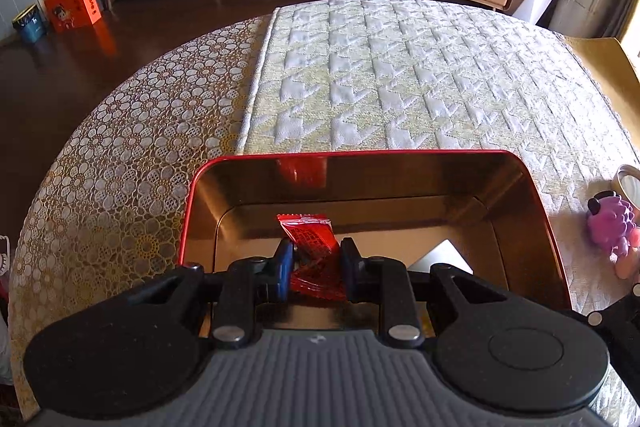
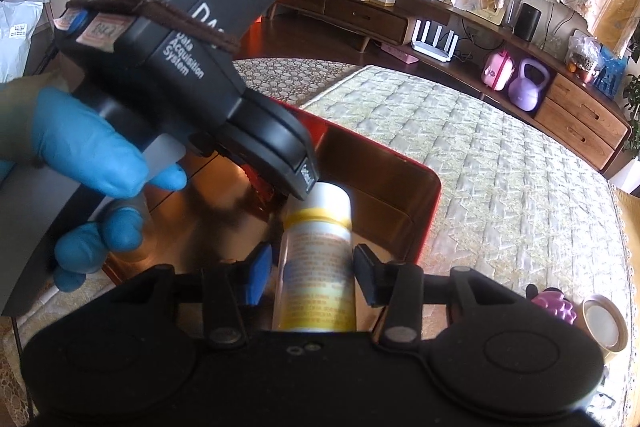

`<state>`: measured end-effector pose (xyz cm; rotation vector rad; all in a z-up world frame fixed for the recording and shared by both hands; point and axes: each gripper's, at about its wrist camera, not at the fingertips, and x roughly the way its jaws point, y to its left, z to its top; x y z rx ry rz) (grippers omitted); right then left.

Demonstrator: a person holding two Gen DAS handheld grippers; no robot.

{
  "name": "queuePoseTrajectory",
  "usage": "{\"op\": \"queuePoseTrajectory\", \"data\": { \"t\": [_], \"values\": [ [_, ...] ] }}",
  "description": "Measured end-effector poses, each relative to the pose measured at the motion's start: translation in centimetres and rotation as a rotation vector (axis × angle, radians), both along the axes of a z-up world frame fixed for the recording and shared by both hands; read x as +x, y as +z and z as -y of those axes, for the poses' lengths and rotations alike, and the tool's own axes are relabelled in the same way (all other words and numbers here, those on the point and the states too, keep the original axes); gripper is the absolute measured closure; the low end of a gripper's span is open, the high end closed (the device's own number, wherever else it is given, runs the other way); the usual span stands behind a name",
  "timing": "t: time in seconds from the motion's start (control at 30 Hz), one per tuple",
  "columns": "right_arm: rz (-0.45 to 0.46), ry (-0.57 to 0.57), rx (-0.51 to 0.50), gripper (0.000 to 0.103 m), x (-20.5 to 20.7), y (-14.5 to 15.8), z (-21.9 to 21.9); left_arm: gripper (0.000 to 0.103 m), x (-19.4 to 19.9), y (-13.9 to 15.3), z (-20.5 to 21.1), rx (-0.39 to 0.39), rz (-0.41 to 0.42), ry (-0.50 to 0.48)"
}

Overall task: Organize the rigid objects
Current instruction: 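Carry the wrapper in the left tool while the right tool carries the bottle over the red tin, then open the left tool to drop the wrapper while the right tool releases the bottle into the tin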

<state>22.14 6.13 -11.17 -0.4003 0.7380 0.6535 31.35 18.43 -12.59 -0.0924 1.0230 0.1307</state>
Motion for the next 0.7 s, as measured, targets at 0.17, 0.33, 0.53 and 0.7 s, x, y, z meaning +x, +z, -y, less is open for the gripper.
{"op": "queuePoseTrajectory", "data": {
  "t": [0.17, 0.33, 0.53, 0.7],
  "values": [
    [-0.005, -0.002, 0.034, 0.046, -0.3, 0.7, 0.9, 0.078, -0.2, 0.1, 0.0, -0.002, -0.016, 0.005],
    [-0.020, -0.016, 0.068, 0.042, 0.1, 1.5, 1.6, 0.073, -0.9, 0.5, 0.0, -0.025, -0.018, 0.012],
    [-0.022, -0.024, 0.090, 0.039, -0.2, 2.3, 2.6, 0.035, -1.9, 1.7, 0.5, 0.008, 0.016, 0.024],
    [-0.030, -0.036, 0.128, 0.034, -0.5, 3.3, 3.5, 0.034, -2.7, 2.6, 0.7, 0.003, 0.025, 0.028]
  ]
}}
